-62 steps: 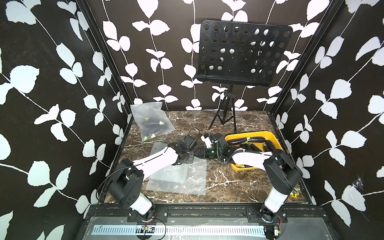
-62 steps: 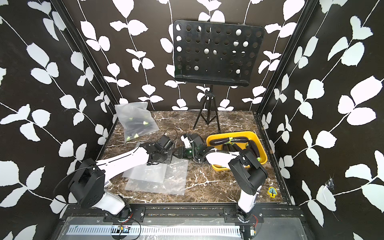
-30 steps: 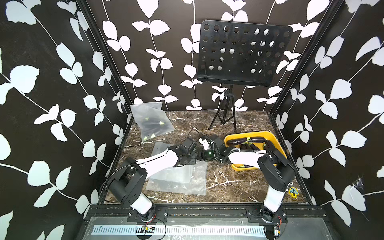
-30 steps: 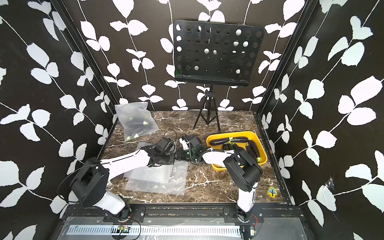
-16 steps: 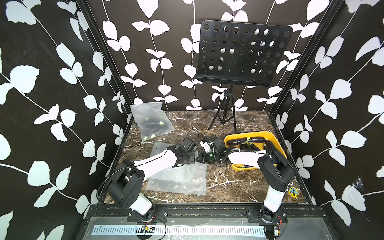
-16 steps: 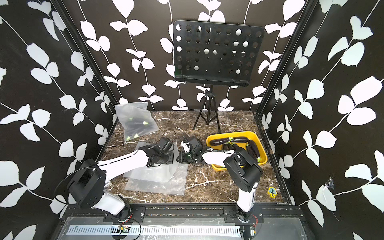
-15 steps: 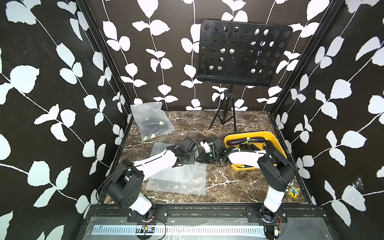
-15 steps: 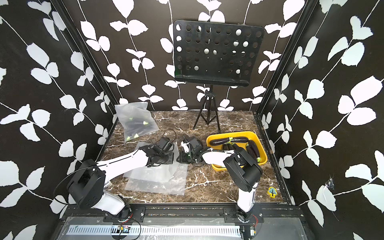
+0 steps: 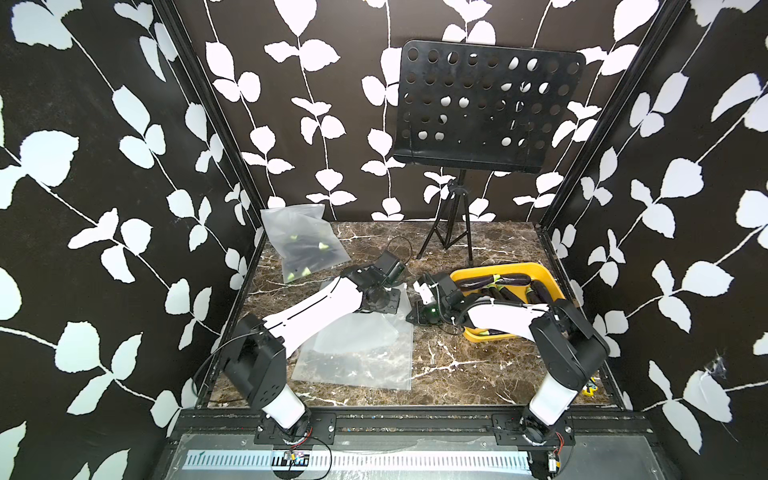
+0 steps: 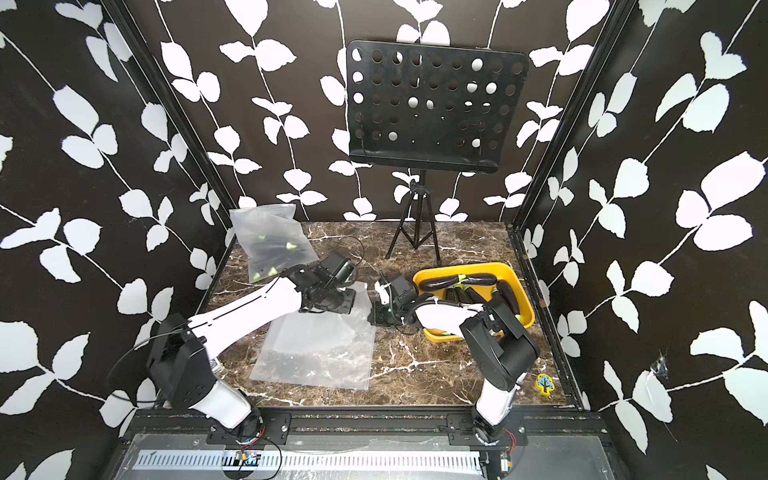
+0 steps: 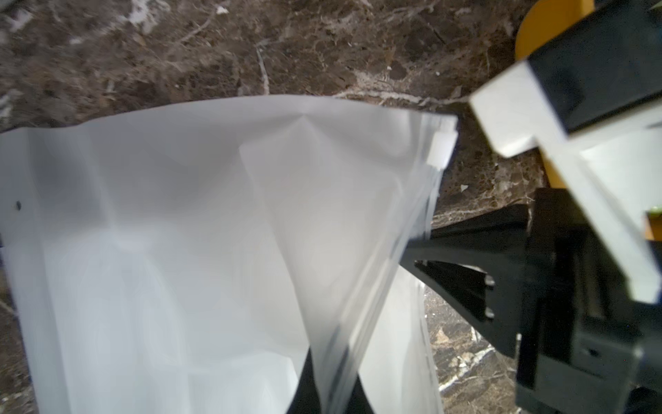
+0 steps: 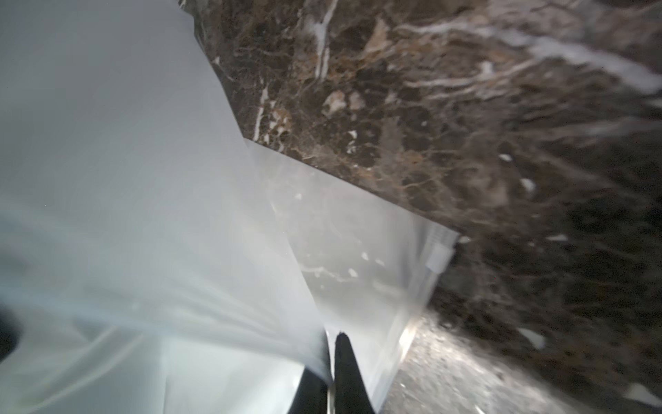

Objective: Place the eggplant in a zip-top bag and seal the zipper
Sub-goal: Open the zipper food storage bag.

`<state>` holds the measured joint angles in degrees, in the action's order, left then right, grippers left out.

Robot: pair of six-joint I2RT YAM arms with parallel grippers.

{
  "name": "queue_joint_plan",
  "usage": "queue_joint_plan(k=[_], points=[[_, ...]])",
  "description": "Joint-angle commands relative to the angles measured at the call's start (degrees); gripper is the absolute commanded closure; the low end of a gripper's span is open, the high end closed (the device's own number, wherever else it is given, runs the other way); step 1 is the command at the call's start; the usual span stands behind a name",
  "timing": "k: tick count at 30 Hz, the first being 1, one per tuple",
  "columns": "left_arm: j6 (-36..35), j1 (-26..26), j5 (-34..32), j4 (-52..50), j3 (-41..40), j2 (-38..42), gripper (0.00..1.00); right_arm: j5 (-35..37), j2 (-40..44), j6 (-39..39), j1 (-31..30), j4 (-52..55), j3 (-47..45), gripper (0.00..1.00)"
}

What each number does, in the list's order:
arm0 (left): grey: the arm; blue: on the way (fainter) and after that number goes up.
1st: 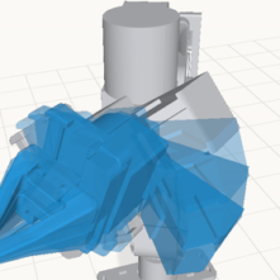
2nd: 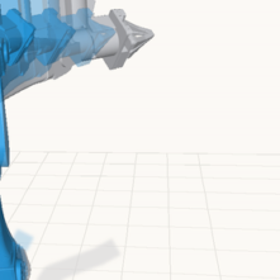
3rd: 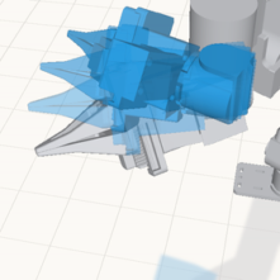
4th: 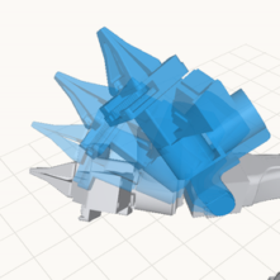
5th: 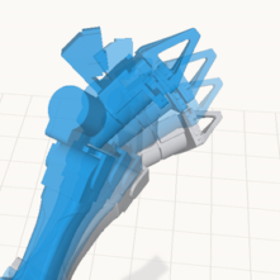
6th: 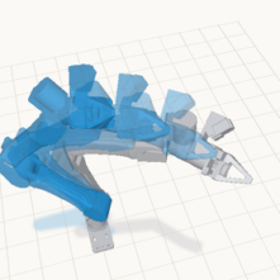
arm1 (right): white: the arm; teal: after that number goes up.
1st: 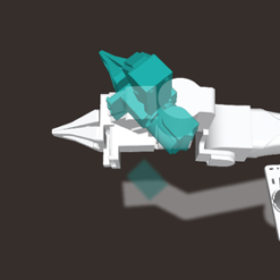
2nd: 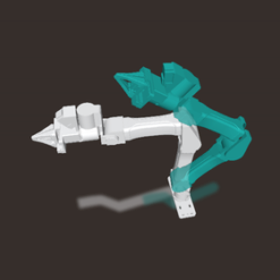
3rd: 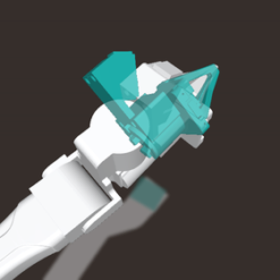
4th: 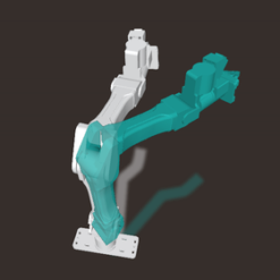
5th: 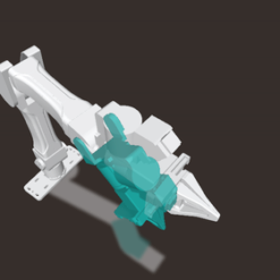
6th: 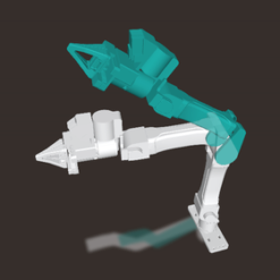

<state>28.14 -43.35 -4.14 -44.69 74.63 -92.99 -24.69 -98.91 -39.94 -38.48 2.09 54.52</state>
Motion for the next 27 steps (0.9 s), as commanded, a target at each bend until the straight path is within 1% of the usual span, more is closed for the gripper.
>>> queue_joint_plan(k=[1,6,12,15,19,21,25,27], points=[[3.85,-0.36,3.07,-1.05,0.36,-3.33,1.00,2.83,1.78,3.19,1.07,3.40,-0.31,0.92],[5.09,-1.00,4.97,3.95,0.80,-7.15,1.00,3.69,2.06,4.71,2.31,4.33,-0.78,0.90],[7.32,-1.25,7.76,9.95,0.14,-11.01,1.00,3.56,2.24,5.22,2.44,5.35,-0.79,0.86],[7.56,-1.43,8.56,10.84,0.15,-12.40,1.00,2.85,2.95,4.71,2.53,5.47,-1.09,0.79],[8.06,-1.48,8.76,11.67,-0.24,-13.09,1.00,2.87,6.77,3.14,3.29,5.97,-1.86,0.71],[8.27,-1.54,9.05,12.25,-0.45,-13.18,1.00,4.34,11.24,2.35,4.25,6.70,-2.34,0.66],[8.25,-1.55,9.49,12.68,-0.49,-13.61,1.00,5.64,15.63,1.95,7.84,9.76,-2.58,0.64],[8.08,-1.51,9.75,12.89,-0.45,-13.78,1.00,7.96,16.70,2.90,9.87,12.43,-2.52,0.61]])
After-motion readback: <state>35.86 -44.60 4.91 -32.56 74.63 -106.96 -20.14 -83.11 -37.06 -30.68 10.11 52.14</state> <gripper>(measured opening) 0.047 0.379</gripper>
